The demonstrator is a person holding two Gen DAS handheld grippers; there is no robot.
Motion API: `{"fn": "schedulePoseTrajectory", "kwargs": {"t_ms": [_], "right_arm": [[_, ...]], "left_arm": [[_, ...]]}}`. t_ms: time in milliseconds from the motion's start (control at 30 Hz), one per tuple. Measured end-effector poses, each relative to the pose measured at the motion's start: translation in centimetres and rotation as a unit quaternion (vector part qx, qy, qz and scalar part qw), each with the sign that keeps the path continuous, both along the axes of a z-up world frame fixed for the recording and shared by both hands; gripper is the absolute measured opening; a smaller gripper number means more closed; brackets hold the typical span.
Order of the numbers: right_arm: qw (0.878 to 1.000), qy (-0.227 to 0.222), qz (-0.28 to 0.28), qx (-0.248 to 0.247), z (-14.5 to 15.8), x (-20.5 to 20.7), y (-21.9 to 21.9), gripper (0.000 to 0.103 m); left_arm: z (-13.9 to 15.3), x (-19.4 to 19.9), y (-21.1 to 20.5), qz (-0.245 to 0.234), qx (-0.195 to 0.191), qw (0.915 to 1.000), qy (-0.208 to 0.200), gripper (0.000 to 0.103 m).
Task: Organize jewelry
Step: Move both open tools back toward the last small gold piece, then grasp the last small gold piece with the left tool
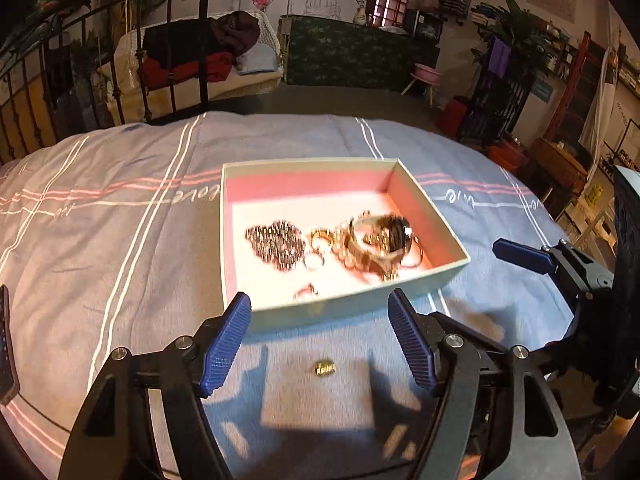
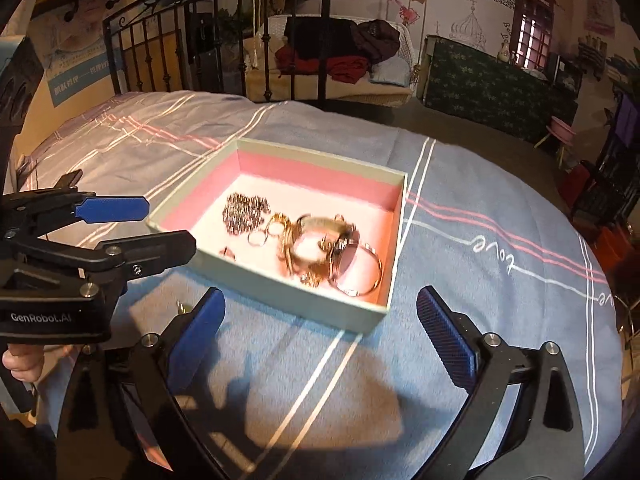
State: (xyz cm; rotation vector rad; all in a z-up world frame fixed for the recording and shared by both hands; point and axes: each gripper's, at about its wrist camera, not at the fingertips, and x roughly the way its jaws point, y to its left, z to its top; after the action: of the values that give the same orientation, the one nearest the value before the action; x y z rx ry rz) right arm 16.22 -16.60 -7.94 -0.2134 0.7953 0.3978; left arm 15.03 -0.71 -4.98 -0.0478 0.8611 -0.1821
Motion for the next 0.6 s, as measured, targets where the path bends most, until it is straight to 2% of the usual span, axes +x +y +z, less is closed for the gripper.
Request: {"fn": "schedulePoseTrajectory", "kwargs": {"t_ms": [67,233,500,600], "right_arm": [[1.000,0.013,-0.012,-0.010,-1.3,-1.1,-0.6,0.095],[0.999,0.043,-0.028,0.007,-3.4,-3.3,-2.7,0.095],[0.999,0.032,-0.037,0.013,-3.8,-4.8,-3.4,0.095],[0.999,0.034,-0.033,0.011,-3.9,-4.8,-3.0,0.095]], "left_arm": [[-1.5,-1.2,-0.4,-0.009,0.013,0.9998,0.014,0.070],[-4.2,-2.2,-1.1,-0.028,0.023,0.9986,0.037,0.069],[-5.3,-2.2,-1.9,-0.042,0.054,0.9974,0.022,0.067],[-5.4,-2.0,-1.8,-0.044,0.052,0.9975,0.019,0.059]]}}
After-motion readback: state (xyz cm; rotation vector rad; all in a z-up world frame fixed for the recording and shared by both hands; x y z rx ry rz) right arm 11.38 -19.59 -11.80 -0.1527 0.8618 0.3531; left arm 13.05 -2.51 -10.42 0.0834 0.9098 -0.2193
